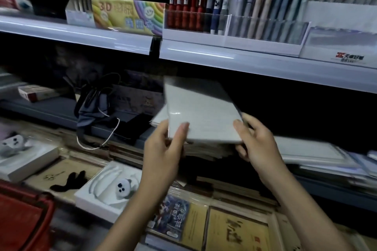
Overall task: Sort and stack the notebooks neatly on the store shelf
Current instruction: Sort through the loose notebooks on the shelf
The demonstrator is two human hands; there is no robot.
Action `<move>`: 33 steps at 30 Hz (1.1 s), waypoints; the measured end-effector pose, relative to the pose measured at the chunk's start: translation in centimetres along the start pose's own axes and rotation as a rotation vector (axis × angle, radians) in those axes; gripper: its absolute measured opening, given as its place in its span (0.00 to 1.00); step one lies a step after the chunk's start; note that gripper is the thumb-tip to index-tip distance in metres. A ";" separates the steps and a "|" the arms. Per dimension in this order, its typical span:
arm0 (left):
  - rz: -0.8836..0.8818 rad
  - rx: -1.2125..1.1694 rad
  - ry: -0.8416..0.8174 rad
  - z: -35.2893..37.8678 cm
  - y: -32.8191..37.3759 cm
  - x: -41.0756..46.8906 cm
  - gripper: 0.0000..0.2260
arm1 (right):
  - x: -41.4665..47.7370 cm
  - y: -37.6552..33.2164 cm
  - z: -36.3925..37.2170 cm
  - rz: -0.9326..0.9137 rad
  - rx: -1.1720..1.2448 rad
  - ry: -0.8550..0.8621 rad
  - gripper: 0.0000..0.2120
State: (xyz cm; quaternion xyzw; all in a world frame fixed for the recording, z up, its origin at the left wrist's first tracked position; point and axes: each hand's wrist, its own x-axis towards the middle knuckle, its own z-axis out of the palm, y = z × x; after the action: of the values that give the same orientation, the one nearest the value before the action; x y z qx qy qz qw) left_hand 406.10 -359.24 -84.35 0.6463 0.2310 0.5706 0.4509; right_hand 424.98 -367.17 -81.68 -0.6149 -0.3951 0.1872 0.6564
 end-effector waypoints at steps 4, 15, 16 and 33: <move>-0.100 0.206 0.107 -1.2 -1.9 2.8 0.27 | 4.1 0.2 2.1 -0.032 -0.364 0.091 0.16; -0.151 0.187 0.192 -1.7 -2.7 0.9 0.24 | 2.7 1.5 1.5 -0.042 -0.639 0.032 0.16; -0.138 0.160 0.176 -1.7 -2.4 0.4 0.23 | 2.3 1.5 1.2 -0.035 -0.639 -0.001 0.15; 0.266 0.400 -0.355 8.8 -0.8 -6.9 0.15 | -8.8 2.7 -10.8 -0.070 -0.576 0.056 0.25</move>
State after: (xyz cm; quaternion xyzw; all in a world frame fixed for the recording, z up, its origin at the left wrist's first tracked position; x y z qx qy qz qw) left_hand 412.89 -367.29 -88.20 0.8365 0.1698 0.4461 0.2693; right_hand 428.32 -380.26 -86.09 -0.7669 -0.4347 0.0274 0.4713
